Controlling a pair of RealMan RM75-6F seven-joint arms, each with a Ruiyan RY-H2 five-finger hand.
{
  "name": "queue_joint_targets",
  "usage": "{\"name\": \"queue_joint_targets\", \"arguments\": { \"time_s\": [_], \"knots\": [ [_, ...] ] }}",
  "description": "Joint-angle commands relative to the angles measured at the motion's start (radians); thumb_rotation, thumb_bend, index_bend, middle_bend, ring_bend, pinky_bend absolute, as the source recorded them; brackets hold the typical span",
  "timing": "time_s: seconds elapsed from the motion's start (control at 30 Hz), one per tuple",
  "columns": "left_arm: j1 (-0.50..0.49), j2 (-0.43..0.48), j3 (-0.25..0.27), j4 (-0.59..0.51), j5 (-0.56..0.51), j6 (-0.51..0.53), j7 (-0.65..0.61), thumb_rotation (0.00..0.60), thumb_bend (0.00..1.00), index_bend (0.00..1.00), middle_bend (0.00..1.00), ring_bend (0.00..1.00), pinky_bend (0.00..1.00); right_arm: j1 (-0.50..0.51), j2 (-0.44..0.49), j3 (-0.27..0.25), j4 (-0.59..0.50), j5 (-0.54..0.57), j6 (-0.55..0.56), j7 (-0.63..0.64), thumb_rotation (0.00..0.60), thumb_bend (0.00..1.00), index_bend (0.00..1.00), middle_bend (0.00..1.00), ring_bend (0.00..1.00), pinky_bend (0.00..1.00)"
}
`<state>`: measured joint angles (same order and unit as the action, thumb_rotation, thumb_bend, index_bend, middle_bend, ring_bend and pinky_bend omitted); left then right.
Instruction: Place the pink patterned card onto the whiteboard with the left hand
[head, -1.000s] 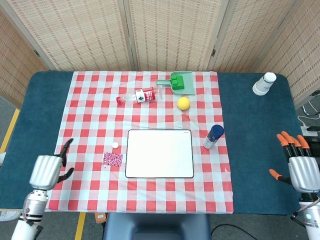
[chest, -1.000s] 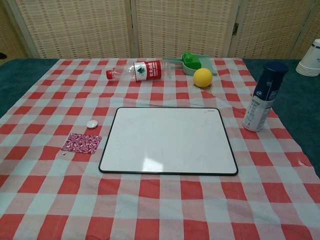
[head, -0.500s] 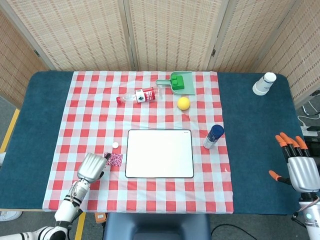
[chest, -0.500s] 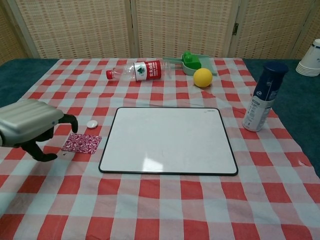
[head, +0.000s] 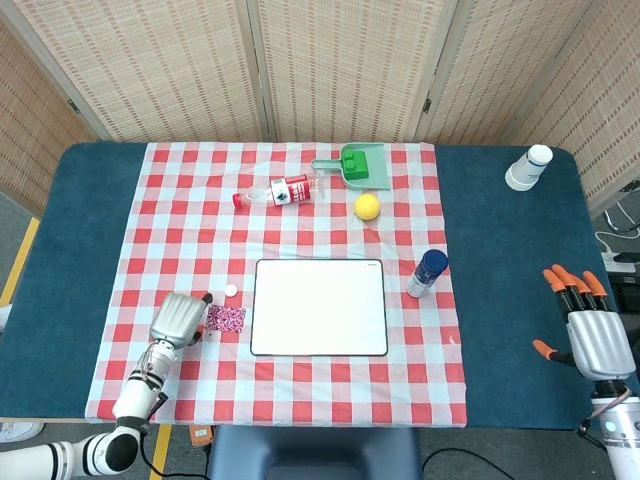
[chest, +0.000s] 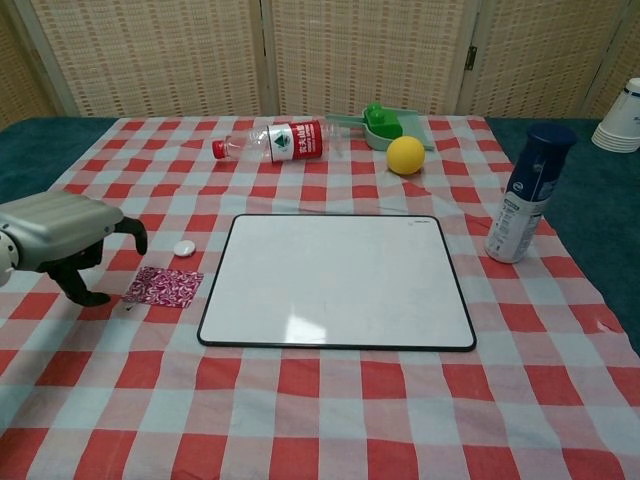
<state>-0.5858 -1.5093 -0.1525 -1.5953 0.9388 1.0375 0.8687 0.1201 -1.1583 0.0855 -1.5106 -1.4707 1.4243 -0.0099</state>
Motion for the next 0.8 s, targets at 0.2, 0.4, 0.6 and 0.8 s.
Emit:
{"name": "queue_joint_targets", "arguments": {
  "time_s": [0.2,0.4,0.6,0.8],
  "knots": [
    [-0.026,-0.014,0.021,-0.021,-0.025,0.019,0.001,0.6,0.25,0.3,1.0,1.0,1.0,-0.003,0.005,-0.001,-0.004,-0.002,0.008,0.005,0.6,0.0,0.0,0.03,0.0,0.0],
    [-0.042,-0.048,0.032,0.001,-0.028,0.031,-0.012,0.6,0.25,0.31,1.0,1.0,1.0,-0.007,0.012,0.0,-0.004,-0.004,0.017,0.021,0.6,0.0,0.0,0.03,0.0,0.0],
    [-0.055,-0.065,0.033,0.009,-0.038,0.038,-0.011,0.6,0.25,0.31,1.0,1.0,1.0,-0.008,0.016,0.001,-0.005,-0.003,0.02,0.027,0.6,0.0,0.0,0.03,0.0,0.0],
    [-0.074,-0.08,0.033,0.032,-0.071,0.039,-0.005,0.6,0.25,0.31,1.0,1.0,1.0,-0.012,0.021,0.003,-0.004,-0.004,0.029,0.04,0.6,0.0,0.0,0.03,0.0,0.0]
  ]
}}
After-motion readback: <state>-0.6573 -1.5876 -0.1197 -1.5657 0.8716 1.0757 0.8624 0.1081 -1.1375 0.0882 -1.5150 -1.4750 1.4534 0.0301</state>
